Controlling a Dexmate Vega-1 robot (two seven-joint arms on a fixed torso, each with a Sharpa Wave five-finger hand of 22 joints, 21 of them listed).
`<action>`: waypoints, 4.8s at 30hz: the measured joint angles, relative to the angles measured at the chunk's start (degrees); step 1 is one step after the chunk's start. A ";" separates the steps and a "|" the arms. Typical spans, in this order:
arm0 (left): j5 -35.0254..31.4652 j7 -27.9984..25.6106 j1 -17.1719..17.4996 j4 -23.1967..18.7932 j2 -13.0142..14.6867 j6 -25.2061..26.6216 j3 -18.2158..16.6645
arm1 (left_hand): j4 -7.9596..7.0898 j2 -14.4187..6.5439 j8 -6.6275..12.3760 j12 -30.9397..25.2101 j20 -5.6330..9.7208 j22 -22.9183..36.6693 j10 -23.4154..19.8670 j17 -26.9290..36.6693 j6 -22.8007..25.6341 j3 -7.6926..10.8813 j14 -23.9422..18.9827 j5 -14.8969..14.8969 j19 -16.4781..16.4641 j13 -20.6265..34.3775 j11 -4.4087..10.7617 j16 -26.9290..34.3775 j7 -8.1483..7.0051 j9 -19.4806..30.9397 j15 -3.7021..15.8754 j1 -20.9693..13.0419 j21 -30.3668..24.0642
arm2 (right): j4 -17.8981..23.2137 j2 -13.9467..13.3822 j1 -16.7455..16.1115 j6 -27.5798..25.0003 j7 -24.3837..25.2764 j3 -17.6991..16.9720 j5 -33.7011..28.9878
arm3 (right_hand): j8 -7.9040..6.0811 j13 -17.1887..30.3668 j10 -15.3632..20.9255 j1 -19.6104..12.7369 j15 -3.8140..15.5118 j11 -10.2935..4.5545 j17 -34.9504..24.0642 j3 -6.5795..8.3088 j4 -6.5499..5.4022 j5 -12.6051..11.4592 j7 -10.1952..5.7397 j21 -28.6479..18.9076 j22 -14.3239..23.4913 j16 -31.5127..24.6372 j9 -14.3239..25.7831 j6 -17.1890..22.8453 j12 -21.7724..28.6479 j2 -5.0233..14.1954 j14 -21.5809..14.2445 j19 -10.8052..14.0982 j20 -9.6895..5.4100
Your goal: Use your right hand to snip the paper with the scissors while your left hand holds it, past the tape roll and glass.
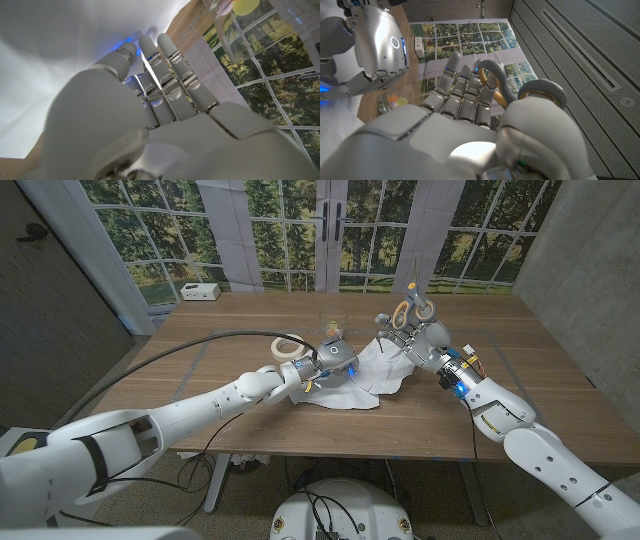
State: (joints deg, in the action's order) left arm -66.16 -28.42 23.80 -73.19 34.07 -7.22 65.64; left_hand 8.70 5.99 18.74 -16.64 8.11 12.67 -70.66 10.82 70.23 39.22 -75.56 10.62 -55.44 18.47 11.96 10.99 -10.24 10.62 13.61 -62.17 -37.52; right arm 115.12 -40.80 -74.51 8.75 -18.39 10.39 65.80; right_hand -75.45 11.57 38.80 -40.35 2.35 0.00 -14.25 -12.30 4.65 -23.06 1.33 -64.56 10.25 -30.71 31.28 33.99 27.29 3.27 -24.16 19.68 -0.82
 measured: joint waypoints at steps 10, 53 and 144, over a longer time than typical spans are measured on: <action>3.57 -4.92 1.25 1.51 -0.63 -0.26 -1.78 | 0.02 0.00 0.90 0.01 0.10 0.27 -0.23 -0.01 0.94 0.02 -0.53 0.00 0.10 0.00 -0.22 0.00 0.08 2.83 0.09 0.00 -0.86 | -0.40 0.29 0.35 -0.03 -0.23 0.10 0.12 | -0.23 0.00 0.00 -0.22 0.22 0.00 0.00 0.00 0.00 0.00 0.00 0.00 0.00 0.00 -0.07 0.00 0.00 0.22 -0.22 0.20 -0.21; 27.02 -13.51 8.61 3.47 -6.63 -2.41 -13.34 | 0.64 0.65 0.71 -0.09 0.10 0.37 -1.05 -0.16 3.05 0.64 -2.25 -0.01 0.09 -0.02 -1.04 0.03 1.25 0.34 0.20 -0.60 -5.09 | -3.07 0.62 2.61 -1.73 -2.62 0.48 1.32 | 1.00 0.00 -0.13 -0.07 0.21 0.74 -0.26 0.24 0.24 0.44 1.19 1.00 0.00 0.67 -2.88 -0.75 -0.84 0.37 -0.20 0.28 -0.29; 26.14 -18.01 10.72 -0.14 -5.67 -1.29 -14.41 | 0.29 1.63 -0.18 0.71 -0.63 -0.42 -1.76 -0.14 3.65 2.11 -2.24 -0.06 2.06 -0.02 -1.72 0.04 0.81 1.00 0.20 -0.35 -9.75 | -0.28 -1.60 0.30 0.08 -2.38 -0.05 -1.12 | -8.34 0.52 6.08 -23.48 0.47 -0.10 -2.81 19.49 -0.62 7.77 7.04 -3.28 -0.12 0.37 -4.06 1.07 1.55 -4.90 -7.22 -0.11 -1.56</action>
State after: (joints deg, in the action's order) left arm -40.02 -46.44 34.52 -73.33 28.40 -8.51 51.23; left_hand 8.99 7.62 18.57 -15.93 7.48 12.24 -72.42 10.68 73.88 41.34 -77.80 10.56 -53.38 18.45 10.23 11.03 -9.43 11.62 13.81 -62.52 -47.27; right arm 114.84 -42.40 -74.21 8.83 -20.76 10.35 64.68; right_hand -83.78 12.10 44.88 -63.83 2.82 -0.10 -17.06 7.18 4.03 -15.29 8.37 -67.84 10.13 -30.34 27.22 35.06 28.83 -1.63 -31.38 19.57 -2.38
